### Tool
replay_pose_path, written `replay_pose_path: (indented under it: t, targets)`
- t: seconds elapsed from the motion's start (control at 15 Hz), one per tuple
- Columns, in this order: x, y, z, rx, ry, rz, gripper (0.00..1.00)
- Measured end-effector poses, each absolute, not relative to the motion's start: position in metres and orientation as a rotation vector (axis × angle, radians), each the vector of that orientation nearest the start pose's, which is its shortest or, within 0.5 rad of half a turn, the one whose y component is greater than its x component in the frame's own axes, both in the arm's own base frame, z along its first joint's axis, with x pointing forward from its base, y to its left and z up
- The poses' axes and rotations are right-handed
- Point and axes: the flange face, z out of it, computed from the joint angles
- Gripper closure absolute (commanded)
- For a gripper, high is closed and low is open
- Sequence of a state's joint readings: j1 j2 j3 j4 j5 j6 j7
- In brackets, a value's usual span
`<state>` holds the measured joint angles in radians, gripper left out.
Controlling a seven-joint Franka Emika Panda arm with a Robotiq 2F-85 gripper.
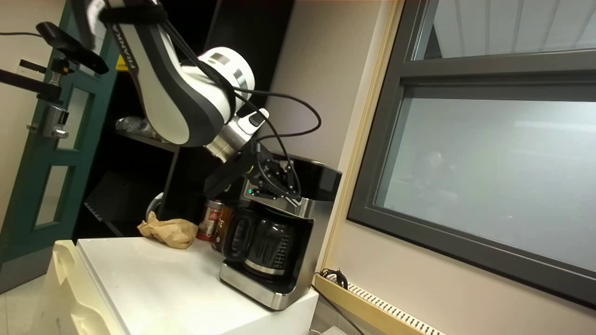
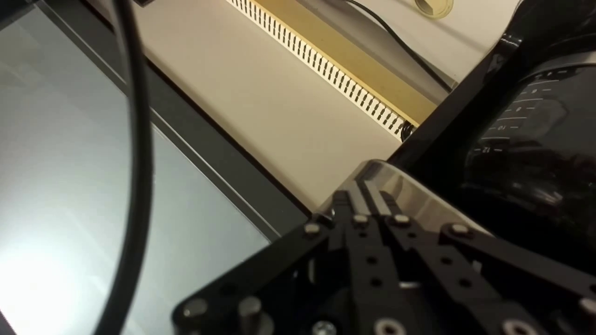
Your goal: Press a button on the coffeemaker.
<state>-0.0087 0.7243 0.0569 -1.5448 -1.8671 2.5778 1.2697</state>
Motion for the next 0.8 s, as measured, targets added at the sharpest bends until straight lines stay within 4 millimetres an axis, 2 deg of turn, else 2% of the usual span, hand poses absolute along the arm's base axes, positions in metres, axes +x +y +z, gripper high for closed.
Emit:
replay_pose_path:
  t: [0.47,0.6,0.8]
  targets:
    - [0.719,0.046,0.234,2.177,0.385,1.028,1.0]
    - [0.71,0.046,0.232,2.192,0.395,1.025,1.0]
    - [0.685,0.045,0.232,2.227,0.423,1.016,1.0]
